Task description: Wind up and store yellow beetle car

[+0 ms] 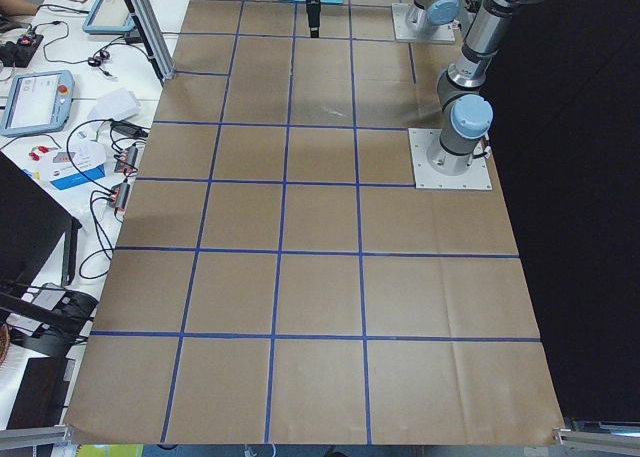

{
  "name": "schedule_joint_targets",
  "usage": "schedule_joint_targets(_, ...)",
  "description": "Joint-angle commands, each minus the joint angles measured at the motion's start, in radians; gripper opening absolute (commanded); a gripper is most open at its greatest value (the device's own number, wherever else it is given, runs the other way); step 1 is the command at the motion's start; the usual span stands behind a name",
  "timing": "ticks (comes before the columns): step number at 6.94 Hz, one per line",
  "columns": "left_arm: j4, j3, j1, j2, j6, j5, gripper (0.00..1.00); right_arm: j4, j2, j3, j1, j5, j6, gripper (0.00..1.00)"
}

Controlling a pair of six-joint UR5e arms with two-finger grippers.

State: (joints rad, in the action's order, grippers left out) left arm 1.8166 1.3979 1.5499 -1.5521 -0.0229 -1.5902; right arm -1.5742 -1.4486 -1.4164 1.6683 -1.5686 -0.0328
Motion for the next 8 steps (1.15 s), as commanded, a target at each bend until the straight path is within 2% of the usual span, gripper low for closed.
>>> schedule_joint_targets(1, -0.084, -0.040, -0.005, -0.026, 0.001, -0.061, 1.00, 0.000, 0.002, -0.001, 0.002, -0.022, -0.001, 1.00)
schedule_joint_targets(3, -0.042, -0.011, 0.004, -0.023, -0.009, -0.057, 1.00, 0.003, 0.016, 0.002, -0.002, -0.024, 0.007, 1.00)
schedule_joint_targets(4, -0.043, 0.007, 0.004, -0.016, -0.012, -0.021, 1.00, 0.002, 0.014, 0.002, -0.002, -0.022, 0.007, 1.00)
schedule_joint_targets(8, -0.034, 0.025, 0.006, -0.010, -0.014, -0.016, 1.00, 0.002, 0.014, -0.001, -0.004, -0.025, 0.002, 1.00)
